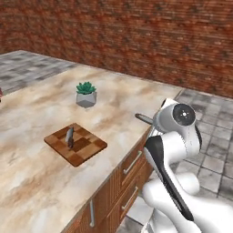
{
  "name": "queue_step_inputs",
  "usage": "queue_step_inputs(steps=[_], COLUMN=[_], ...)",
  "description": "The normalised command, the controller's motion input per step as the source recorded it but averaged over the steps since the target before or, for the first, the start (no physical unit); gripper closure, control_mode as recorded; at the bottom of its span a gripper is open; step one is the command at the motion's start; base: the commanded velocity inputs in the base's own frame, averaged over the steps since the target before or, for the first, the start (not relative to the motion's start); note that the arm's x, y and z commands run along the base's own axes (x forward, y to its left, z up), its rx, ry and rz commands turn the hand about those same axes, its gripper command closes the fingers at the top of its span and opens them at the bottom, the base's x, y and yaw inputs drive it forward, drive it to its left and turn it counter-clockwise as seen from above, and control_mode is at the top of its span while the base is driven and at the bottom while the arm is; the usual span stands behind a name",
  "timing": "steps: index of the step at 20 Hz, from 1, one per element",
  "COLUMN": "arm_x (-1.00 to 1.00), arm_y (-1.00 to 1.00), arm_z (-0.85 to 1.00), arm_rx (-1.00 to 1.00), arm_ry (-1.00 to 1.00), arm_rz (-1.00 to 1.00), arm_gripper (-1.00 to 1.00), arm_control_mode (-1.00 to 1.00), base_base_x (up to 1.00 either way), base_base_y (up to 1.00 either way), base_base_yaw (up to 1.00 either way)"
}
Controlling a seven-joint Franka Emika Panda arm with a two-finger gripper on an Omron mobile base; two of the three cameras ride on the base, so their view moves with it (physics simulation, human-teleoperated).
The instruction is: Open the drawer on the left and place the cutting tools on the cutting board.
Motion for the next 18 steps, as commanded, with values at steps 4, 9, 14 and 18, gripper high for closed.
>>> queue_step_inputs(steps=[4, 9, 14, 18], arm_x=[0.0, 0.0, 0.0, 0.0], arm_y=[0.0, 0.0, 0.0, 0.0], arm_z=[0.0, 0.0, 0.0, 0.0], arm_rx=[0.0, 0.0, 0.0, 0.0], arm_ry=[0.0, 0.0, 0.0, 0.0], arm_rz=[0.0, 0.0, 0.0, 0.0], arm_gripper=[1.0, 1.0, 1.0, 1.0], arm_control_mode=[1.0, 1.0, 1.0, 1.0], base_base_x=[0.62, 0.56, 0.35, 0.17], base_base_y=[-0.01, 0.18, 0.4, 0.18], base_base_yaw=[0.42, 0.22, 0.18, 0.24])
